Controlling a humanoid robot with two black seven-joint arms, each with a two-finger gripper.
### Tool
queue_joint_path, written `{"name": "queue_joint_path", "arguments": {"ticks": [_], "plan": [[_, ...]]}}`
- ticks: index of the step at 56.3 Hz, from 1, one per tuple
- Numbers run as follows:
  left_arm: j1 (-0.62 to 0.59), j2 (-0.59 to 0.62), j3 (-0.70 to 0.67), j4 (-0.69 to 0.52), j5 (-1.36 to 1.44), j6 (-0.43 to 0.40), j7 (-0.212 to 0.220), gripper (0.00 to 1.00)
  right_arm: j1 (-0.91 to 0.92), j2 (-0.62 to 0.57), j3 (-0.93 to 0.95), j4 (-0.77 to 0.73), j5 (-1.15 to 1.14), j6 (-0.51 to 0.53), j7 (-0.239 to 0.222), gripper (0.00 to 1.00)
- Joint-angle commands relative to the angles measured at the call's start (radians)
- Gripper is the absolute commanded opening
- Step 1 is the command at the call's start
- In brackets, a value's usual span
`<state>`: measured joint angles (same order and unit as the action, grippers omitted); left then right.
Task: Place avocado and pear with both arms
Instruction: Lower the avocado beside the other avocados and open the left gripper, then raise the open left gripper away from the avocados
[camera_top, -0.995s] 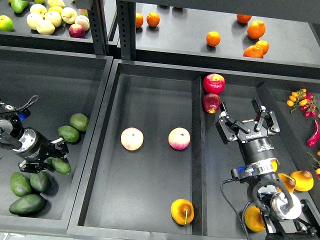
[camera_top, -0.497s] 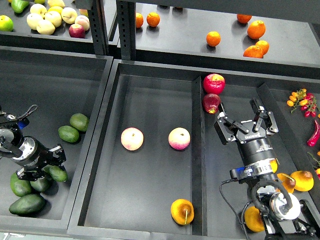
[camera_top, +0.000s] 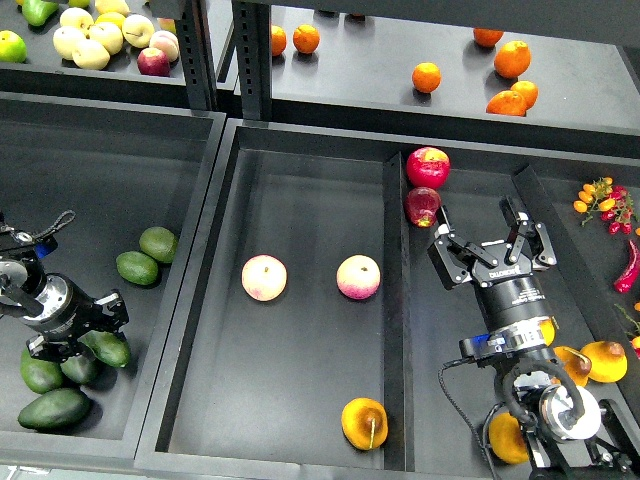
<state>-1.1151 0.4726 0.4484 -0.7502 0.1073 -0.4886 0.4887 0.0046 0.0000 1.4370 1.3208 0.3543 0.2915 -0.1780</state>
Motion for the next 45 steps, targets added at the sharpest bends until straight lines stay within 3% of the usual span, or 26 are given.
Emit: {"name": "queue_joint_path", "arguments": {"ticks": [1, 16, 24, 33, 45], "plan": [[0.003, -0.006, 0.000, 0.000, 0.000, 0.000, 0.000, 0.62, -0.001, 0.000, 0.000, 0.000, 0.000, 0.000, 0.000, 1.00], [-0.011, 0.020, -0.092, 0.000, -0.001, 0.000, 0.000, 0.74, -0.002, 0.000, -0.003, -0.002, 0.000, 0.000, 0.000, 1.00], [-0.034, 0.090, -0.180, 0.008, -0.003, 0.000, 0.000, 0.80, -0.002, 0.000, -0.004, -0.002, 0.000, -0.002, 0.000, 1.00], [-0.028, 0.139, -0.396, 0.048, -0.023, 0.000, 0.000, 0.88, -0.002, 0.000, -0.007, -0.003, -0.001, -0.002, -0.002, 1.00], [-0.017, 0.190, -0.657, 0.041, -0.194, 0.000, 0.000, 0.90, -0.002, 0.000, -0.041, -0.006, -0.001, -0.034, -0.003, 1.00]]}}
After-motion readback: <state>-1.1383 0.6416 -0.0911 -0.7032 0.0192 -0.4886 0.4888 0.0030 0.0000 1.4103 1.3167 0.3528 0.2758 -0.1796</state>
